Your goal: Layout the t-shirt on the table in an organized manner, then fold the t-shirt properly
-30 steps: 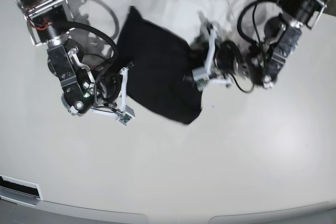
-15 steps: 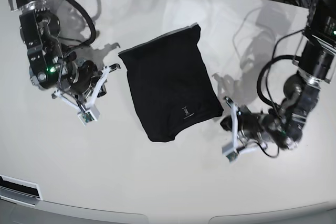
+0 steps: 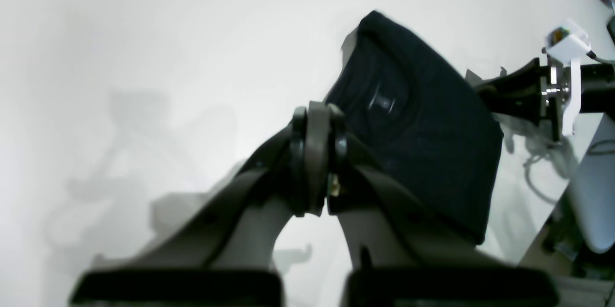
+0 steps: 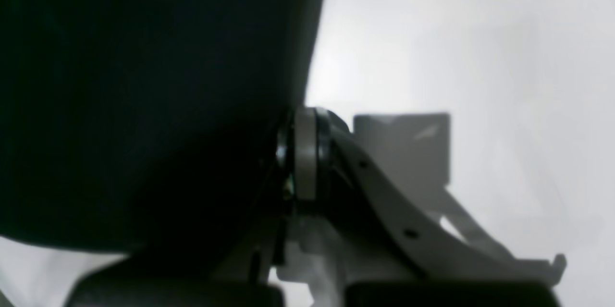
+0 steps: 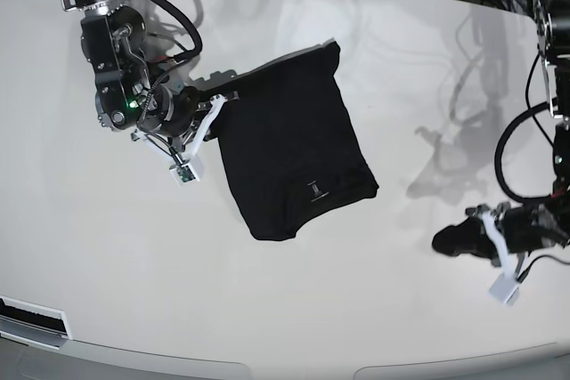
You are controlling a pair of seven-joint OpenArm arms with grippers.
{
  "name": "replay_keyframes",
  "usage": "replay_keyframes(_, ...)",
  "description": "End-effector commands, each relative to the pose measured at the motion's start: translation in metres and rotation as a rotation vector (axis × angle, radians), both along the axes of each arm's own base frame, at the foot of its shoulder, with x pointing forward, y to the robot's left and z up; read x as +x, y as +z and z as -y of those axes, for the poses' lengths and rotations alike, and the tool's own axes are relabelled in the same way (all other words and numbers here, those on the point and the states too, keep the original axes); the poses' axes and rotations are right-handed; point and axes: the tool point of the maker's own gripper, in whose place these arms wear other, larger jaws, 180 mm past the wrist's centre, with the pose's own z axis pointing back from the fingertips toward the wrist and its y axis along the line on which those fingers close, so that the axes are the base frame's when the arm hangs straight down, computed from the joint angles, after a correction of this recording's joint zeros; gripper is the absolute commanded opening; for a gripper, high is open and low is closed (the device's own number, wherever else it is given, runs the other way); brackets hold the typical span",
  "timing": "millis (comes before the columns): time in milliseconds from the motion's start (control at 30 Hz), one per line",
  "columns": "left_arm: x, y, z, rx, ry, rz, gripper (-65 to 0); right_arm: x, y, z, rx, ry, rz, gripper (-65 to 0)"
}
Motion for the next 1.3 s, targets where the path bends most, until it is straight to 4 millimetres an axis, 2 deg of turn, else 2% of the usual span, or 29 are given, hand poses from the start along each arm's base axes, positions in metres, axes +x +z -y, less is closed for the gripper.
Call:
replay_keyframes(0,0.004,0.016,-0.003,-0.033,0.003,0.047,-65.0,-0.004,0.000,-0.003,0.001,0.025,-0.013,-65.0)
replay_keyframes(167,-0.026,-0.019,-0.002,-0.047,0.005,-0.048,-65.0,-0.033,0.003,-0.022,0.077,0.066,-0.067,-65.0)
replay_keyframes(267,-0.047,-0.040,-0.004,-0.044,0.008,-0.108,-65.0,-0.050,0.009,-0.026,0.082,0.067,-0.059,-65.0)
replay_keyframes(433,-0.069,-0.054,0.003,-0.109,0.011,-0.163,-65.0,-0.072,0.028,-0.031,0.089,0.064,-0.038,-65.0)
replay_keyframes(533,-0.073,-0.055,0.005,-0.135,0.013,-0.172,-65.0,-0.070,0.039,-0.033,0.097,0.055,-0.004,-65.0)
replay_keyframes(633,-0.084,-0.057,0.011,-0.173,-0.006,-0.210,-65.0,-0.057,0.058,-0.031,0.100,0.000,0.048,-65.0)
replay_keyframes(767,-0.109,-0.052,0.027,-0.285,-0.071,-0.293,-65.0,-0.054,0.101,-0.036,0.209,-0.003,0.138,-65.0)
replay_keyframes(900,-0.144,-0.055,0.040,-0.297,-0.145,-0.349,-65.0,-0.080,0.155,-0.043,0.444,0.115,0.205,-65.0)
replay_keyframes(967,-0.163,-0.054,0.046,-0.289,-0.170,-0.349,-65.0,-0.094,0.173,-0.037,0.550,0.141,0.206,-65.0)
replay_keyframes(1100,-0.200,-0.042,0.055,-0.270,-0.209,-0.321,-65.0,-0.119,0.178,-0.011,0.636,0.074,0.109,-65.0)
replay_keyframes(1267,-0.248,-0.022,0.064,-0.228,-0.260,-0.294,-65.0,-0.149,0.179,0.018,0.637,0.002,0.038,-65.0)
